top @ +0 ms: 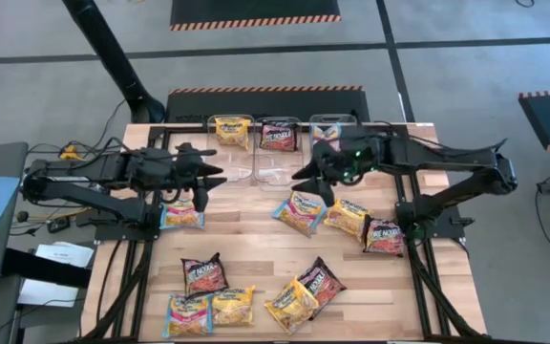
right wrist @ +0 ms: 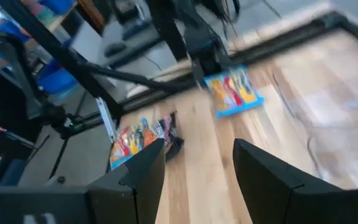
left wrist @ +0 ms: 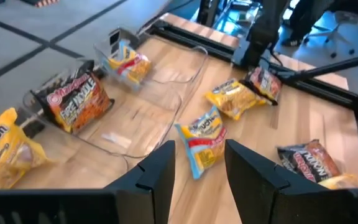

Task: Sort Maruchan noodles
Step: Put the blue noodle pack in the right transparent bin

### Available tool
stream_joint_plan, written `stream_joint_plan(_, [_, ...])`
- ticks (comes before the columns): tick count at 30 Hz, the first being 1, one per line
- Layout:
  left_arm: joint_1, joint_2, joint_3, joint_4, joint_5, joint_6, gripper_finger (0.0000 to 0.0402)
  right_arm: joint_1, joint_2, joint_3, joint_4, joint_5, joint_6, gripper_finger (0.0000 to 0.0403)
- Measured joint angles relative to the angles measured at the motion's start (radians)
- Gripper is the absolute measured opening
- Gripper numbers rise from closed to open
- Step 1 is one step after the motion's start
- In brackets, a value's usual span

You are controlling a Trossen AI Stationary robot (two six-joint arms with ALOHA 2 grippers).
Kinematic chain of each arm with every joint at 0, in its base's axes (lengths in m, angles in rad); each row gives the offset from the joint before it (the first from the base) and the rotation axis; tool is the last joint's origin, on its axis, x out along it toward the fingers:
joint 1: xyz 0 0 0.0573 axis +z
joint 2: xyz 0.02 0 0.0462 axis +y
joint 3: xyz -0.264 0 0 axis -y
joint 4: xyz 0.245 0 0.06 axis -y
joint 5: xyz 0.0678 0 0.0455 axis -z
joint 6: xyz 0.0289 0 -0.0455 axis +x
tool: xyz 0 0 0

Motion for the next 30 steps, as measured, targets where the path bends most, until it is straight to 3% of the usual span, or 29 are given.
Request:
stream_joint_plan(6, [0.000,0.001,0.000,-0.050,0.058,-0.019,0.0128,0.068,0.036,-0.004,-0.082,0.088,0.057,0.0214])
stream_joint_plan(16, [-0.001,0.001,0.000,-0.130,0.107,-0.021,0.0128,0.128,0.130,-0.004,-0.254,0.117,0.181,0.0214])
stream_joint_plan(30, [-0.002,0.003,0.000,-0.195,0.120,-0.045,0.0128,0.139,0.336,-0.001,-0.335,0.114,0.278,0.0214])
